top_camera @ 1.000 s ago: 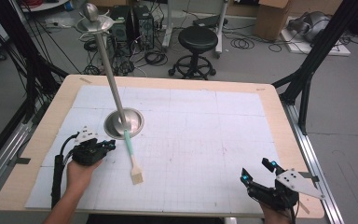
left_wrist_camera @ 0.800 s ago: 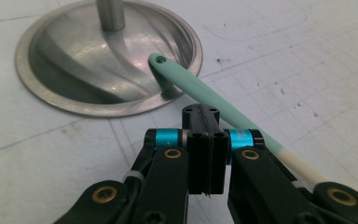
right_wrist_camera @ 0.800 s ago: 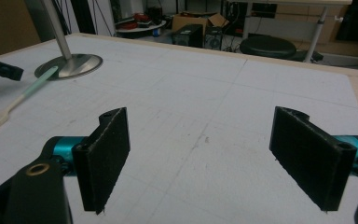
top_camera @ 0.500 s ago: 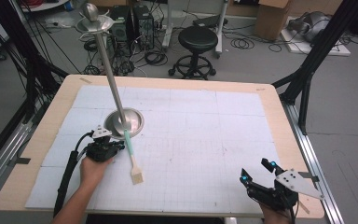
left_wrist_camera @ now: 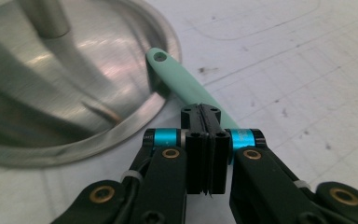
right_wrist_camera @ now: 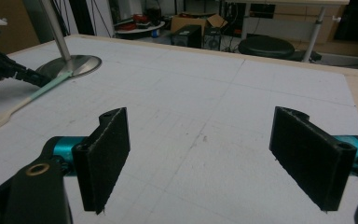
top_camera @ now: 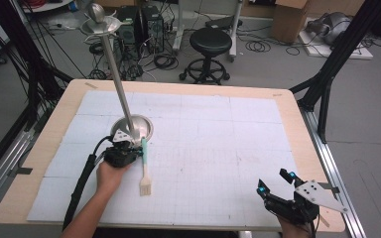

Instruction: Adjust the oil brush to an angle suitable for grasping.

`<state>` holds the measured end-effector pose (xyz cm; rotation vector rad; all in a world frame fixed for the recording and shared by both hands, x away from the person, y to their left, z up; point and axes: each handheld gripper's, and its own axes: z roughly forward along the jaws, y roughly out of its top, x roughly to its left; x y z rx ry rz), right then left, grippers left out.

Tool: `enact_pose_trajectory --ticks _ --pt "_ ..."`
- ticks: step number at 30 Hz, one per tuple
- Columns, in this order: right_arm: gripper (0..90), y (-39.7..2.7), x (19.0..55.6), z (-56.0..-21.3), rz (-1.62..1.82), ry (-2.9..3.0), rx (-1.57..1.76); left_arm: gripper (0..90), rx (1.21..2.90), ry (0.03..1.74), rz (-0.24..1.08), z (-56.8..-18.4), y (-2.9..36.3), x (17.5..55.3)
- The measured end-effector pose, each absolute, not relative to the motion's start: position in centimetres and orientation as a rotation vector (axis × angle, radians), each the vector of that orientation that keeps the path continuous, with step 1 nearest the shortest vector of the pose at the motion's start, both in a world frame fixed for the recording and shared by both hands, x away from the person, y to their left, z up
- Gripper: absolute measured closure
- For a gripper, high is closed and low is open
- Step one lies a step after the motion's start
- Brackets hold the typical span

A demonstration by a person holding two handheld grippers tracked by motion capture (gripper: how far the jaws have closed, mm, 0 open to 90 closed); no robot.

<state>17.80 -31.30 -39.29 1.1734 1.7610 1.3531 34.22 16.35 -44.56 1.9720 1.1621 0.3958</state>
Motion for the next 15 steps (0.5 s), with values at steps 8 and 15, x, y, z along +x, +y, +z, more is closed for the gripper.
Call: enact_pose_trajectory --ticks 8,15 --pt "18.7 -31.3 17.7 -39.3 1.355 1.763 1.181 87.4 1.986 1.131 0.370 -44.6 14.7 34.4" --pt "18.7 -31.3 17.7 -39.3 1.352 1.767 1.177 86.3 2.000 1.088 0.321 -44.6 13.4 34.5"
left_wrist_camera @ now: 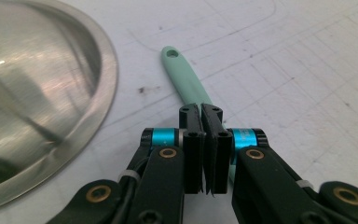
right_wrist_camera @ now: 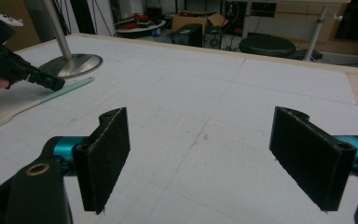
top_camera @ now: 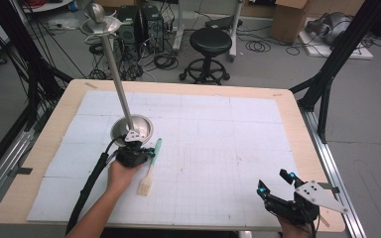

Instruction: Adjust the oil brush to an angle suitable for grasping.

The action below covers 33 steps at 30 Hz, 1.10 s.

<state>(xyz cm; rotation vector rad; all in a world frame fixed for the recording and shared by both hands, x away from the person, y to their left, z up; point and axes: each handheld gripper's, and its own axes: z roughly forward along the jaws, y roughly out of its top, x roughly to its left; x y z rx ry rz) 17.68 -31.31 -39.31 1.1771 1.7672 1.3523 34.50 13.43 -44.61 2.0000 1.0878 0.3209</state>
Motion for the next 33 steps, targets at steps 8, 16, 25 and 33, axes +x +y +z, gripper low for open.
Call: enact_pose_trajectory --ticks 8,16,25,33 --pt "18.8 -31.5 17.5 -39.3 1.353 1.761 1.179 87.0 2.052 0.979 0.284 -44.6 10.7 33.8" --pt "18.8 -31.4 17.5 -39.3 1.355 1.764 1.178 73.7 2.064 0.870 0.289 -44.3 9.7 32.9" --pt "18.7 -31.4 17.3 -39.3 1.365 1.769 1.176 36.8 1.939 0.799 0.382 -41.9 11.7 31.2" --pt "18.7 -31.3 17.3 -39.5 1.350 1.792 1.207 22.9 1.761 0.740 0.385 -41.2 14.3 28.7"
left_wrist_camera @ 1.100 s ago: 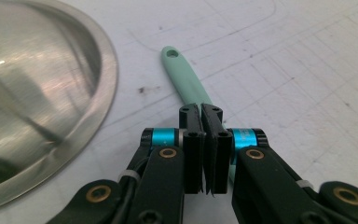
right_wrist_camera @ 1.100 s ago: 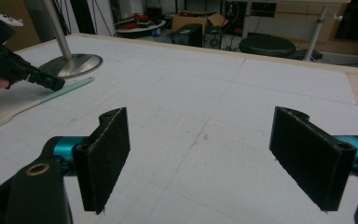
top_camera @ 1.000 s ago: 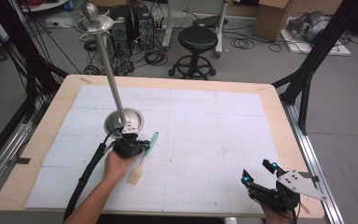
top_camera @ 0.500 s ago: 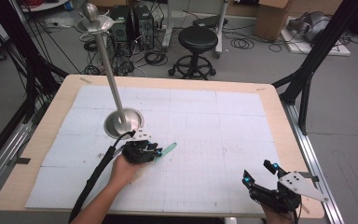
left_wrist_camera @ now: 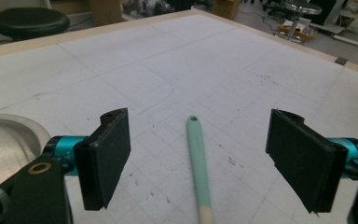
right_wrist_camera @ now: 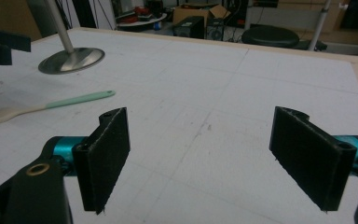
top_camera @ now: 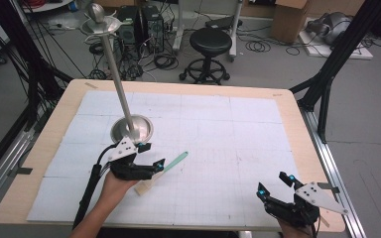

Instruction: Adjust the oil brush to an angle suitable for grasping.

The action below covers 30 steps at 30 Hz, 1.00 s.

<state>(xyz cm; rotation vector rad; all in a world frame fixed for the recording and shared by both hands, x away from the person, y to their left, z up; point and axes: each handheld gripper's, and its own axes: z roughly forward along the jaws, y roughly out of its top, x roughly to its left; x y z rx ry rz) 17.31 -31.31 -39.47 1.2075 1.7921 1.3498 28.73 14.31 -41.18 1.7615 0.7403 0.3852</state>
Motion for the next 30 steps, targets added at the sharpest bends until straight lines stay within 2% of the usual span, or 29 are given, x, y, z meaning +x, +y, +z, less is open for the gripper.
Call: enact_pose_trajectory --ticks 19,30 --pt "18.6 -30.9 17.2 -39.8 1.342 1.811 1.210 21.2 1.628 0.764 0.398 -40.7 18.8 26.5" --pt "18.7 -30.6 17.2 -39.8 1.338 1.823 1.200 22.3 1.643 0.780 0.401 -40.9 19.4 26.2"
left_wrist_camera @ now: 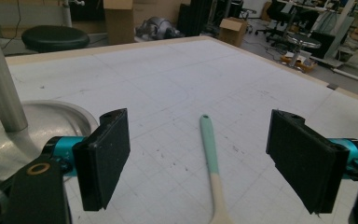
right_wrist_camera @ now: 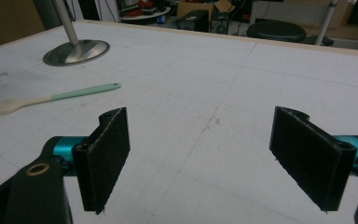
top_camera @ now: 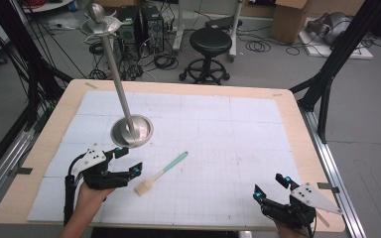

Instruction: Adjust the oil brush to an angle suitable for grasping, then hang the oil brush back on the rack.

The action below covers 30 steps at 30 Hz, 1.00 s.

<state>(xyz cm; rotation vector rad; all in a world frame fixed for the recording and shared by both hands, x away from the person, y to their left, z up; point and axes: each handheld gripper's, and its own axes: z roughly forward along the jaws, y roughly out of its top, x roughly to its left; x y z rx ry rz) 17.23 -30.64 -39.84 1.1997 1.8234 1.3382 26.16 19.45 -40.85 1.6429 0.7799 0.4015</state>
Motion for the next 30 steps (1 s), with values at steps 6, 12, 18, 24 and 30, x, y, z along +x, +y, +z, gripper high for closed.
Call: enact_pose_trajectory --ticks 6,12,18,24,30 --pt "18.7 -30.8 17.0 -39.7 1.336 1.816 1.211 30.2 1.649 0.765 0.354 -40.7 19.5 26.1" --pt "18.7 -30.5 17.2 -39.9 1.334 1.835 1.195 27.8 1.659 0.768 0.330 -40.7 19.2 26.3" --pt "18.7 -30.2 17.4 -39.9 1.336 1.850 1.182 27.9 1.700 0.765 0.324 -40.8 18.4 26.5" --pt "18.7 -30.0 17.2 -39.9 1.338 1.863 1.171 40.3 1.806 0.777 0.265 -41.5 16.9 27.1" --pt "18.7 -30.3 17.3 -39.9 1.339 1.858 1.184 48.6 1.929 0.783 0.234 -42.4 15.1 27.9"
